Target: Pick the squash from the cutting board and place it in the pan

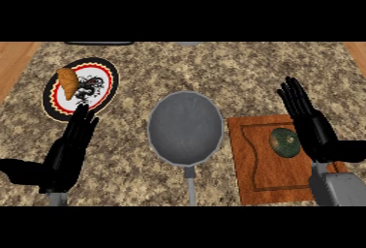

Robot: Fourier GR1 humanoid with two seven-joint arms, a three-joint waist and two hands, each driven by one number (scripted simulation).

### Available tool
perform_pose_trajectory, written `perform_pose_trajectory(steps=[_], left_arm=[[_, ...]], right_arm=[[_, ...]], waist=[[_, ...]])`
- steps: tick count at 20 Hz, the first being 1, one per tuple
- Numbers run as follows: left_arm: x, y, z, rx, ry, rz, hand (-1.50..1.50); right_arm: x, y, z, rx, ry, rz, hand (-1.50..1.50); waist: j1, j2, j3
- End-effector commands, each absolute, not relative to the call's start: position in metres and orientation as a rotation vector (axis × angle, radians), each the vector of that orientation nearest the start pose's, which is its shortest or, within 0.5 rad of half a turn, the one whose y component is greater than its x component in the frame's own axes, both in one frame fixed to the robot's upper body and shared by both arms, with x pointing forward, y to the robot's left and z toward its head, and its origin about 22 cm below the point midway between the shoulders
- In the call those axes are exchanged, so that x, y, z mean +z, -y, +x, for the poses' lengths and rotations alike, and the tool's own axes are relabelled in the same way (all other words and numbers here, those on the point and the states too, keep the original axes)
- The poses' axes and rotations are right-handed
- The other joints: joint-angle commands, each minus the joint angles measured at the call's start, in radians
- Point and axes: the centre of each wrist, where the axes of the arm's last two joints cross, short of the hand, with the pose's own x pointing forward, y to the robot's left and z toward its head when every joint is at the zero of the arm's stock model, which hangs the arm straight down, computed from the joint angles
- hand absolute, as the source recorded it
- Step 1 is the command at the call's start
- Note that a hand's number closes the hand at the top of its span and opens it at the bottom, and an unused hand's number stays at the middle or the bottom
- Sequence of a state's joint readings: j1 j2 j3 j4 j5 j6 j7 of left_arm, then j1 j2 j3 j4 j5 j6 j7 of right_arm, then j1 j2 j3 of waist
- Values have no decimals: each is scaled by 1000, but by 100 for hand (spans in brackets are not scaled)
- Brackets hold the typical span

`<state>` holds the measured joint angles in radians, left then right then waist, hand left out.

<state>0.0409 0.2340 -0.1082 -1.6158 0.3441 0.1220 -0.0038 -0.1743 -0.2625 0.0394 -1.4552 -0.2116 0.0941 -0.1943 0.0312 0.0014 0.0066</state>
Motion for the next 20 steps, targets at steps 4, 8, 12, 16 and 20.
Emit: perform_pose_trajectory(steps=[4,8,12,16,20], left_arm=[[22,-289,220,-143,1490,247,0],[2,-294,218,-235,1398,313,0],[11,-304,221,-242,1386,355,0],[2,-291,219,-239,1368,340,0],[0,-282,226,-272,1384,354,0]], right_arm=[[68,264,324,220,1784,250,-150],[74,334,315,274,1604,-326,-150],[73,401,288,149,1463,-279,-150],[112,420,285,539,1406,-440,-150],[150,417,292,726,1358,-453,-150]], waist=[[-7,-2,-5],[-48,3,-10],[-43,-2,-6],[-38,-2,-7],[-36,-2,-7]])
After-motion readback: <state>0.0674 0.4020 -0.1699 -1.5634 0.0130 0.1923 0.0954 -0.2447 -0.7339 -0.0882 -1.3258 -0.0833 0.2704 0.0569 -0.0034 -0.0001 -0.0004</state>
